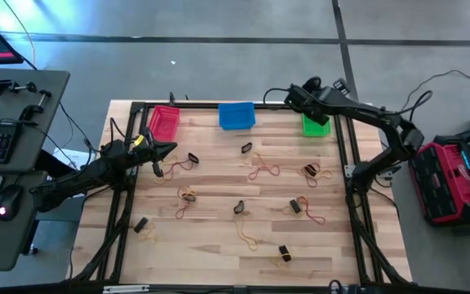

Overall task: Sort rubber bands into baskets
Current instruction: Put the red rubber band into the green bin

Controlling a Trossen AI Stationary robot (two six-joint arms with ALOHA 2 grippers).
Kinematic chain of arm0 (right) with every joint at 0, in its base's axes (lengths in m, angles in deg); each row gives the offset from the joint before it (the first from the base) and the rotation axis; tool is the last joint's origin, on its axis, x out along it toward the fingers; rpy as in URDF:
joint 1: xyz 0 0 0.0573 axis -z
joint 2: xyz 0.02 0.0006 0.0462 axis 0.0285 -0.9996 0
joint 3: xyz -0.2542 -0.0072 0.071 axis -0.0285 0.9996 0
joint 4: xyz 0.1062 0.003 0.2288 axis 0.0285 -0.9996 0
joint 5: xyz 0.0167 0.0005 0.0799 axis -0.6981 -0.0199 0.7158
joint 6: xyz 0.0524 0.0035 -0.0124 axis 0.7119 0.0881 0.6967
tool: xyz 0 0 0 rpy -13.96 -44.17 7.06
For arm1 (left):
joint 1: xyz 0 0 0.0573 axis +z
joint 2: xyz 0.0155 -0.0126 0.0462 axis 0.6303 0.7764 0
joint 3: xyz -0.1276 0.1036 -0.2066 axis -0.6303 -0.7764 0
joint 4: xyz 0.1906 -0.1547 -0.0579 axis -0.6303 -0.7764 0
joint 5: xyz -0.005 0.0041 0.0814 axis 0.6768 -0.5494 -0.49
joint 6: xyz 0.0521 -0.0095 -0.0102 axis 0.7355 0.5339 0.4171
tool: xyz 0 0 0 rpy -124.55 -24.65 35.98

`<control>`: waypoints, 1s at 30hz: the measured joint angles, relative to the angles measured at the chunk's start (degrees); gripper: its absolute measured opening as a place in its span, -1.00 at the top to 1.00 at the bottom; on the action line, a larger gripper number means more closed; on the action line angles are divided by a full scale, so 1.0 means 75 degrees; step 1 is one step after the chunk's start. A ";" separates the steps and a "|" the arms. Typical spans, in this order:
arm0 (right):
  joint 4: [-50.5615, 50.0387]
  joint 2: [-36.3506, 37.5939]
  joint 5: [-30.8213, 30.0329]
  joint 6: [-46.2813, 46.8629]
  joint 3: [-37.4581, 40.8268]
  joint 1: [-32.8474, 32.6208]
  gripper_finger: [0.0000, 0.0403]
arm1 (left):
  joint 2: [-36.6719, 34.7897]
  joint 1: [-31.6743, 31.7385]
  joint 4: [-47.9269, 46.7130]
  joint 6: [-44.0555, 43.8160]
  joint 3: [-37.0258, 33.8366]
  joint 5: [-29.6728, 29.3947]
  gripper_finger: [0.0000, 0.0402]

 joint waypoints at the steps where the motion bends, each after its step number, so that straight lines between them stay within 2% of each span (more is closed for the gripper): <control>1: 0.0240 0.0000 0.0106 -0.0077 0.0170 0.0077 1.00 | 0.0000 -0.0003 0.0000 0.0000 0.0001 0.0000 0.99; 13: 0.2927 -0.0003 0.1257 -0.0847 0.1517 0.0795 1.00 | 0.0000 -0.0003 0.0003 0.0000 0.0000 -0.0003 0.99; 30: 0.3476 -0.0006 0.2196 -0.0529 0.2107 0.1163 1.00 | 0.0000 -0.0001 0.0001 0.0000 -0.0001 0.0000 0.99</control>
